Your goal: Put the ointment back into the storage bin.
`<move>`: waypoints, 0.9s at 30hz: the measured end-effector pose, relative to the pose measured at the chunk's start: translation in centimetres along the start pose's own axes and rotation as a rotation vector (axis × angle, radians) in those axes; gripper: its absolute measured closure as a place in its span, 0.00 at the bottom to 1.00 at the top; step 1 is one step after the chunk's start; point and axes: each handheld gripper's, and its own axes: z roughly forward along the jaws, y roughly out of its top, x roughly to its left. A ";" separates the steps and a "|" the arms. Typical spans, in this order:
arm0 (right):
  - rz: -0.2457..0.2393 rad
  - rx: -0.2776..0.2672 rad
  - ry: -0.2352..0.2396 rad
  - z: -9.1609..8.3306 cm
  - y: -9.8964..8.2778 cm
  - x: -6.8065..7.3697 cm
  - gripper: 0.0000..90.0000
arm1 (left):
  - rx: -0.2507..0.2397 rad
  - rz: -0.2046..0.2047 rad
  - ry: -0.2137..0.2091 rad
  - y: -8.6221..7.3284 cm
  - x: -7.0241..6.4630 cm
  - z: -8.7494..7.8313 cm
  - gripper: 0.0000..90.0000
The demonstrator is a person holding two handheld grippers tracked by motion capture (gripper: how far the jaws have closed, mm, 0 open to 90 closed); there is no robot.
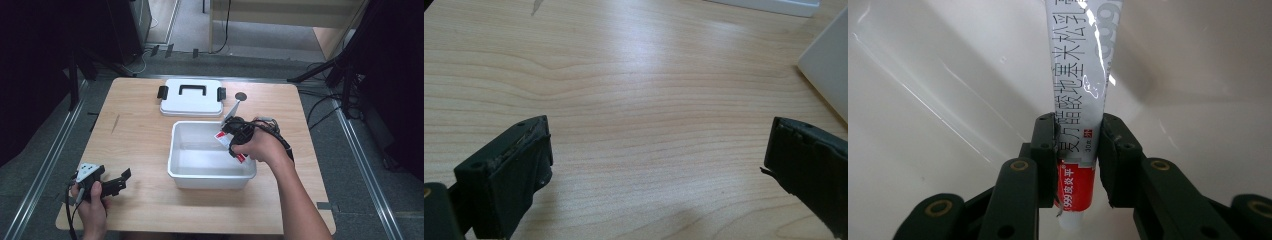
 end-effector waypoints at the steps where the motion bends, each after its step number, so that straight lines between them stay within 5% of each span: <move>1: -0.007 -0.003 -0.007 0.1 0.0 0.1 0.80 | 0.001 0.000 0.000 0.0 0.0 0.0 0.00; 20: -0.108 0.027 -0.054 3.4 1.0 1.2 0.80 | 0.002 0.002 -0.004 0.0 0.0 0.0 0.00; 27: -0.085 0.027 -0.040 3.4 0.9 1.1 0.80 | 0.001 0.002 -0.010 0.0 0.0 0.0 0.00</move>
